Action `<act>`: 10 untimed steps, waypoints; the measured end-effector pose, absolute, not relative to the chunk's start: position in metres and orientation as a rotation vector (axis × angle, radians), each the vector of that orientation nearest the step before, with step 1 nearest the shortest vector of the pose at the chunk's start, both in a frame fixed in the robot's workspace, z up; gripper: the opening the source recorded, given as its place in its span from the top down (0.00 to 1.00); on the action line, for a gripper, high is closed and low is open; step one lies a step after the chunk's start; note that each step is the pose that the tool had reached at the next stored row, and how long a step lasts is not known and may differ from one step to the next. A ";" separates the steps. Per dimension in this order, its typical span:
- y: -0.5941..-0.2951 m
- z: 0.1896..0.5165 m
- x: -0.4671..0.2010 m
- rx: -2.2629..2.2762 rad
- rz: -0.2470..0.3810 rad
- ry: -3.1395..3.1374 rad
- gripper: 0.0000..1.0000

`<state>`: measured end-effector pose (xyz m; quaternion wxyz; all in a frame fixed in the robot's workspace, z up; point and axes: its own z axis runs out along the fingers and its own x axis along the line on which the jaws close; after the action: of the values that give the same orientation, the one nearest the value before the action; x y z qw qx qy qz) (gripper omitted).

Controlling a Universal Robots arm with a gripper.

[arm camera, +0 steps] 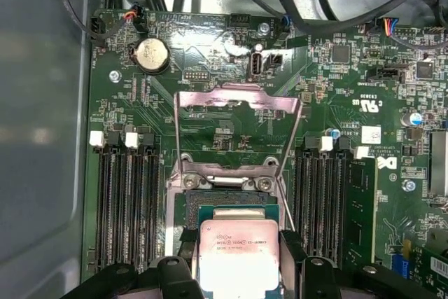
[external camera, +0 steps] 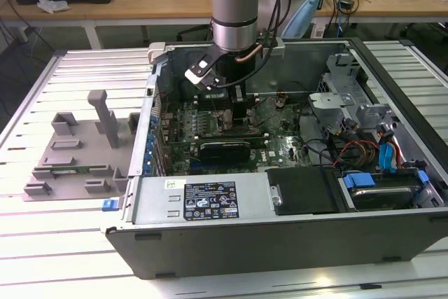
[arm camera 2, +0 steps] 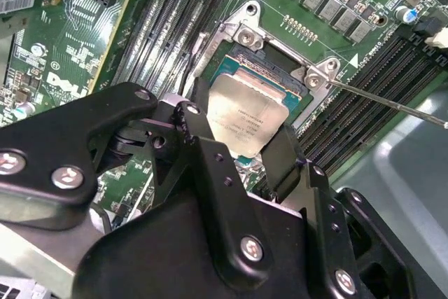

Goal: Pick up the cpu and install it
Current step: 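Place the cpu into insertion slot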

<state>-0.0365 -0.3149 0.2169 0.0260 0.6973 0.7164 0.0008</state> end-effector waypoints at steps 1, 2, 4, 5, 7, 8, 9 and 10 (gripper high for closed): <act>-0.315 0.217 -0.037 2.155 0.002 2.214 0.45; -0.315 0.217 -0.037 2.156 0.003 2.213 0.45; -0.315 0.214 -0.037 2.175 0.002 2.195 0.45; -0.315 0.213 -0.037 2.176 0.002 2.194 0.45; -0.315 0.211 -0.036 2.175 0.002 2.194 0.45; -0.314 0.211 -0.037 2.174 0.002 2.195 0.45; -0.313 0.210 -0.037 2.171 0.002 2.198 0.45; -0.312 0.210 -0.037 2.167 0.002 2.202 0.45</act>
<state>-0.0365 -0.3124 0.2100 0.0261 0.7011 0.7126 0.0006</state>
